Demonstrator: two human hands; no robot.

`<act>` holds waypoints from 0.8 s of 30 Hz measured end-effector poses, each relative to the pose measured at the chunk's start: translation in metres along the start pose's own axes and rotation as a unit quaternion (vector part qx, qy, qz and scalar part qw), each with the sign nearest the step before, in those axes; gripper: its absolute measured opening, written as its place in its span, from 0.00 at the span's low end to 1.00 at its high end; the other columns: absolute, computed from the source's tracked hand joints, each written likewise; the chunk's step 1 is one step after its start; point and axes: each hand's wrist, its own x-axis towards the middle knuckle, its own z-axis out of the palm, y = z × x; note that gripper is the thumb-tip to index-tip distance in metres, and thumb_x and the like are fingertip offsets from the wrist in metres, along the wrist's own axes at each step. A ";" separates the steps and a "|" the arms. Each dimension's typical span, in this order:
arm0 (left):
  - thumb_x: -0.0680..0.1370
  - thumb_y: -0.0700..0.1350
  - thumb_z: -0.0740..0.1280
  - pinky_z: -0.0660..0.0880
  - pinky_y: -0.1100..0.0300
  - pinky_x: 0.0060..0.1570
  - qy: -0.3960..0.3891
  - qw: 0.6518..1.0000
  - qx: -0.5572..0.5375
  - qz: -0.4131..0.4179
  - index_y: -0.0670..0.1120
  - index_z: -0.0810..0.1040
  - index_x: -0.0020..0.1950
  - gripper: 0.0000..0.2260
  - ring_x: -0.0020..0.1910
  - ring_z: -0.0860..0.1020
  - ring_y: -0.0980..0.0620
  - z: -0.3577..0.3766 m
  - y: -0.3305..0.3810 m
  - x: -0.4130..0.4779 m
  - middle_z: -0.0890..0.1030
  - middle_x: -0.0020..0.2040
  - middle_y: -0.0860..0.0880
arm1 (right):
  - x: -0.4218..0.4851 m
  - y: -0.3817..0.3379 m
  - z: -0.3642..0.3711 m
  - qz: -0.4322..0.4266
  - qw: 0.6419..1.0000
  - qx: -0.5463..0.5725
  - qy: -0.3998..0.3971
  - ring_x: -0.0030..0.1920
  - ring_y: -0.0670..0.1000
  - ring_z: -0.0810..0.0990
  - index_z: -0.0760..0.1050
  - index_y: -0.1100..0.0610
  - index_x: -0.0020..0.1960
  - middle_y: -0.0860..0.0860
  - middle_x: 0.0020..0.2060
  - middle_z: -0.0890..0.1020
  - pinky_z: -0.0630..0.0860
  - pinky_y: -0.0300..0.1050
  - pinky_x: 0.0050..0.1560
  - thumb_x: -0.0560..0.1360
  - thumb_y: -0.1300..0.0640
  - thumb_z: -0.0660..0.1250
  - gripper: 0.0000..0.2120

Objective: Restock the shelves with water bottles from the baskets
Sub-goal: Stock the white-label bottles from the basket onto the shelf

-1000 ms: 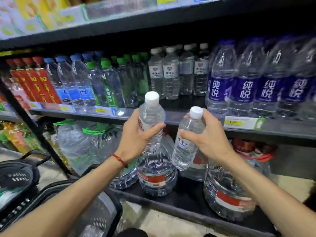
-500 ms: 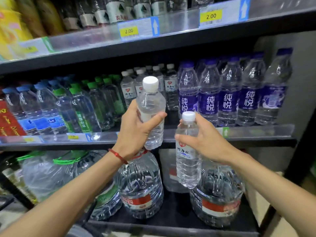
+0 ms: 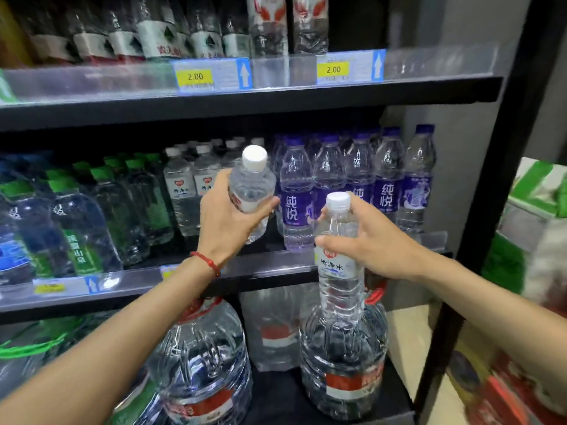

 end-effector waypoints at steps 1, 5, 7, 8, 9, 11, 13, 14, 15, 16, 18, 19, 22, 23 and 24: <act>0.70 0.55 0.81 0.72 0.75 0.50 0.014 1.000 0.002 -0.014 0.48 0.73 0.58 0.25 0.50 0.78 0.71 0.008 -0.008 0.000 0.79 0.51 0.62 | -0.001 -0.001 -0.002 0.003 1.000 -0.003 0.001 0.54 0.51 0.83 0.74 0.51 0.60 0.44 0.51 0.83 0.79 0.59 0.62 0.77 0.52 0.77 0.16; 0.72 0.56 0.79 0.80 0.55 0.52 0.069 0.992 0.007 -0.101 0.48 0.72 0.49 0.20 0.47 0.80 0.54 0.034 -0.032 0.006 0.81 0.49 0.49 | -0.004 -0.006 -0.007 0.008 0.999 -0.027 0.017 0.55 0.43 0.80 0.74 0.52 0.60 0.36 0.50 0.81 0.77 0.52 0.64 0.77 0.52 0.76 0.16; 0.73 0.55 0.79 0.81 0.53 0.49 0.089 0.987 -0.006 -0.134 0.48 0.74 0.49 0.18 0.43 0.80 0.53 0.039 -0.040 0.018 0.82 0.44 0.51 | -0.005 -0.009 -0.008 0.007 0.999 -0.030 0.032 0.56 0.46 0.81 0.74 0.53 0.60 0.39 0.51 0.82 0.77 0.54 0.64 0.77 0.52 0.76 0.16; 0.72 0.55 0.80 0.81 0.56 0.49 0.086 0.985 -0.029 -0.149 0.47 0.73 0.54 0.21 0.43 0.81 0.55 0.042 -0.045 0.025 0.82 0.46 0.52 | -0.004 -0.009 -0.009 0.003 0.999 -0.034 0.041 0.56 0.48 0.81 0.74 0.53 0.60 0.42 0.52 0.82 0.77 0.57 0.64 0.77 0.52 0.76 0.16; 0.71 0.54 0.80 0.82 0.58 0.49 0.075 0.983 -0.046 -0.163 0.46 0.70 0.59 0.26 0.43 0.82 0.58 0.043 -0.051 0.032 0.82 0.48 0.52 | -0.004 -0.009 -0.009 0.000 0.998 -0.034 0.048 0.57 0.50 0.81 0.74 0.53 0.60 0.45 0.52 0.82 0.77 0.59 0.64 0.77 0.52 0.76 0.16; 0.71 0.50 0.81 0.81 0.56 0.55 0.060 0.979 -0.044 -0.190 0.43 0.67 0.63 0.30 0.49 0.82 0.56 0.046 -0.063 0.043 0.82 0.53 0.49 | -0.003 -0.008 -0.007 -0.003 0.998 -0.027 0.055 0.56 0.48 0.81 0.74 0.52 0.60 0.44 0.52 0.82 0.77 0.58 0.65 0.77 0.53 0.76 0.16; 0.69 0.50 0.82 0.77 0.51 0.64 0.075 0.974 -0.028 -0.211 0.41 0.66 0.66 0.35 0.59 0.80 0.47 0.050 -0.075 0.053 0.80 0.62 0.44 | -0.003 -0.008 -0.004 0.000 0.998 -0.018 0.052 0.55 0.45 0.81 0.74 0.53 0.60 0.40 0.51 0.82 0.78 0.55 0.65 0.77 0.54 0.76 0.16; 0.69 0.51 0.82 0.76 0.51 0.64 0.077 0.973 -0.014 -0.216 0.39 0.65 0.67 0.38 0.62 0.79 0.45 0.051 -0.074 0.058 0.79 0.64 0.43 | -0.003 -0.008 -0.002 0.000 0.999 -0.013 0.050 0.55 0.45 0.81 0.74 0.53 0.60 0.40 0.52 0.82 0.78 0.53 0.64 0.77 0.54 0.76 0.16; 0.69 0.53 0.82 0.76 0.51 0.62 0.077 0.970 0.003 -0.229 0.38 0.63 0.69 0.40 0.63 0.78 0.44 0.052 -0.075 0.061 0.79 0.65 0.42 | -0.003 -0.008 -0.001 -0.002 0.999 -0.010 0.047 0.55 0.45 0.81 0.74 0.53 0.60 0.42 0.52 0.82 0.78 0.53 0.64 0.77 0.54 0.76 0.16; 0.69 0.55 0.81 0.76 0.51 0.60 0.077 0.967 0.016 -0.241 0.38 0.61 0.71 0.43 0.63 0.78 0.42 0.053 -0.073 0.063 0.78 0.66 0.42 | -0.003 -0.008 0.001 -0.006 0.999 -0.012 0.045 0.56 0.46 0.81 0.74 0.53 0.60 0.43 0.53 0.82 0.78 0.52 0.64 0.77 0.54 0.76 0.16; 0.70 0.55 0.81 0.74 0.49 0.60 0.077 0.960 0.040 -0.267 0.38 0.57 0.75 0.46 0.66 0.77 0.40 0.054 -0.070 0.066 0.76 0.69 0.40 | -0.002 -0.007 0.002 -0.012 0.999 -0.011 0.046 0.56 0.48 0.81 0.74 0.52 0.60 0.45 0.53 0.81 0.78 0.54 0.64 0.77 0.54 0.76 0.16; 0.70 0.55 0.81 0.73 0.48 0.62 0.080 0.957 0.048 -0.273 0.38 0.56 0.76 0.47 0.67 0.76 0.40 0.053 -0.070 0.066 0.75 0.70 0.40 | -0.002 -0.007 0.003 -0.012 0.999 0.001 0.048 0.55 0.49 0.81 0.74 0.52 0.60 0.46 0.53 0.81 0.79 0.55 0.63 0.77 0.54 0.76 0.15; 0.66 0.53 0.83 0.77 0.43 0.63 0.073 0.958 0.056 -0.273 0.40 0.58 0.73 0.47 0.64 0.77 0.37 0.050 -0.076 0.068 0.77 0.65 0.39 | -0.001 -0.010 0.005 -0.013 0.998 0.027 0.050 0.54 0.48 0.82 0.74 0.53 0.59 0.45 0.52 0.80 0.80 0.54 0.61 0.77 0.55 0.76 0.15; 0.64 0.52 0.83 0.78 0.41 0.62 0.068 0.957 0.065 -0.273 0.39 0.59 0.72 0.47 0.63 0.77 0.36 0.050 -0.080 0.069 0.78 0.63 0.39 | 0.000 -0.011 0.005 -0.013 0.998 0.021 0.049 0.55 0.47 0.81 0.75 0.53 0.60 0.44 0.52 0.80 0.79 0.55 0.63 0.77 0.54 0.76 0.15; 0.63 0.51 0.82 0.78 0.40 0.62 0.063 0.957 0.077 -0.274 0.37 0.59 0.73 0.48 0.64 0.77 0.36 0.051 -0.082 0.068 0.77 0.64 0.38 | 0.000 -0.011 0.005 -0.013 0.999 0.015 0.046 0.57 0.47 0.81 0.75 0.52 0.60 0.43 0.53 0.80 0.78 0.57 0.65 0.77 0.53 0.76 0.16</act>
